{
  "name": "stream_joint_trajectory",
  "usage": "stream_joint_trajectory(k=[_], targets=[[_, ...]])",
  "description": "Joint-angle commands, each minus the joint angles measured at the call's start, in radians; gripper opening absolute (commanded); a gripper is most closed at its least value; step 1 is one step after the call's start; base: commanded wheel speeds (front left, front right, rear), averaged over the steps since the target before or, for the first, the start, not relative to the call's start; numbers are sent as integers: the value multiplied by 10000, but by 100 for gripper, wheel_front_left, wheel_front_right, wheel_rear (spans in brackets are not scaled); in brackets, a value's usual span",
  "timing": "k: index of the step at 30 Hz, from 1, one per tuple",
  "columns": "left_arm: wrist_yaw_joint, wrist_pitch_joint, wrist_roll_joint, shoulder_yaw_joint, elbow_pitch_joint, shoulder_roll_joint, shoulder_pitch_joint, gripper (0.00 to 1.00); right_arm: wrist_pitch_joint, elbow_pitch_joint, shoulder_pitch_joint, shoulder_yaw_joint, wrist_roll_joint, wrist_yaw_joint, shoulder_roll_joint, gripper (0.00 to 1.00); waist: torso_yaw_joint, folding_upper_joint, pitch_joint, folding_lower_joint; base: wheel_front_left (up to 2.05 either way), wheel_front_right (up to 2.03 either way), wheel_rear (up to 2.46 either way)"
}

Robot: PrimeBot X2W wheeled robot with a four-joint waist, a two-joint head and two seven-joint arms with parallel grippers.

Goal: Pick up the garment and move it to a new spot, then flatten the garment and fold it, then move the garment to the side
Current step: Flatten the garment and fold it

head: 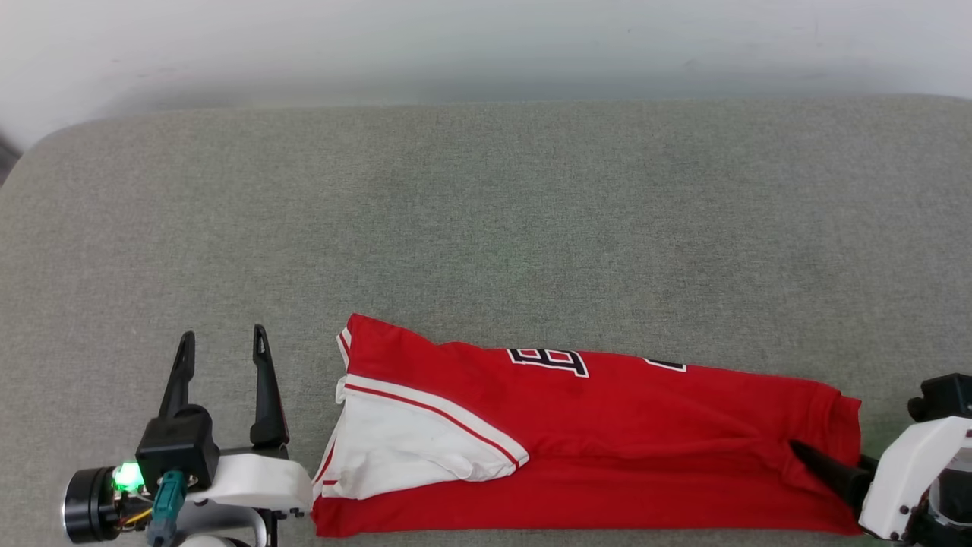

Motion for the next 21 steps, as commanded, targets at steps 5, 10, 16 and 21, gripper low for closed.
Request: stream_joint_trajectory(k=[5,10,16,21], targets=[[-503,-40,830,780,36,-764,512,100,688,77,308,1084,-3,33,836,100,20,-1,-28,1,0,0,0],[-858,-35,1612,1279,-3,-1328,770,100,511,125,4,1201,-125,41,715,0,65,-1,-128,1,0,0,0],[-1127,-35,2256,1788,-48,-1932,1178,100,173,87,-450,789,-122,12,-84,0,2,-1,-377,1,0,0,0],[-1294,-35,2645,2074,-110,-2249,1515,100,113,143,-433,321,70,10,-855,0,-63,-1,-639,1,0,0,0]])
